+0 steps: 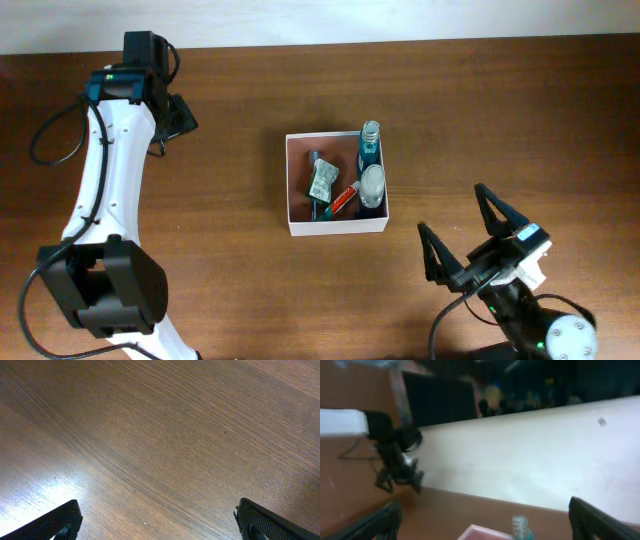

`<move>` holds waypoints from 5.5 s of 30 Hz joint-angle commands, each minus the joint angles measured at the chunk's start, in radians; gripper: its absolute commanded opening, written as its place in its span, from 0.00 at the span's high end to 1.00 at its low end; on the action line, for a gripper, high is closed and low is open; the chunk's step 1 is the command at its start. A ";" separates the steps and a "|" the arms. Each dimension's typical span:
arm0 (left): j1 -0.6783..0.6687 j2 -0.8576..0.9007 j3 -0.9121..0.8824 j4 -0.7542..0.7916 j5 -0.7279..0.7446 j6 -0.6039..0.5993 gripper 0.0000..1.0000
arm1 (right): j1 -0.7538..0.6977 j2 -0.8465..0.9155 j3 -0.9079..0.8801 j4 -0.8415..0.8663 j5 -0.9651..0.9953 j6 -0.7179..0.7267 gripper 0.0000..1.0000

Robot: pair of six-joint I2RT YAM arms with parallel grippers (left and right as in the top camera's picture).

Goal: Pack container

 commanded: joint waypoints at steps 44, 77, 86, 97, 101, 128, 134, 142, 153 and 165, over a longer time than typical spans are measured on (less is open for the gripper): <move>0.003 -0.013 0.006 -0.001 -0.014 0.005 0.01 | 0.008 -0.202 -0.330 -0.189 0.327 -0.299 0.02; 0.010 -0.011 -0.031 -0.001 -0.014 0.005 0.01 | 0.007 -0.202 -0.330 -0.224 0.327 -0.299 0.02; -0.013 -0.179 -0.232 -0.001 -0.013 0.005 0.01 | 0.007 -0.202 -0.330 -0.224 0.327 -0.299 0.01; -0.007 -0.795 -0.843 0.044 -0.012 -0.003 0.01 | 0.007 -0.202 -0.330 -0.224 0.327 -0.299 0.02; -0.007 -0.992 -1.038 0.240 -0.006 -0.002 0.01 | 0.007 -0.202 -0.330 -0.224 0.327 -0.299 0.02; -0.007 -1.595 -1.801 1.134 0.125 0.063 0.01 | 0.007 -0.202 -0.330 -0.224 0.327 -0.299 0.02; -0.007 -1.617 -1.828 1.133 0.125 0.098 0.01 | 0.007 -0.202 -0.330 -0.224 0.327 -0.299 0.02; -0.008 -1.703 -1.828 1.129 0.126 0.358 0.01 | 0.007 -0.202 -0.330 -0.224 0.327 -0.299 0.02; -0.008 -1.838 -1.828 1.122 0.178 0.527 0.01 | 0.007 -0.202 -0.330 -0.224 0.327 -0.299 0.02; -0.020 -1.908 -1.828 1.122 0.177 0.534 0.00 | 0.007 -0.202 -0.330 -0.224 0.327 -0.299 0.02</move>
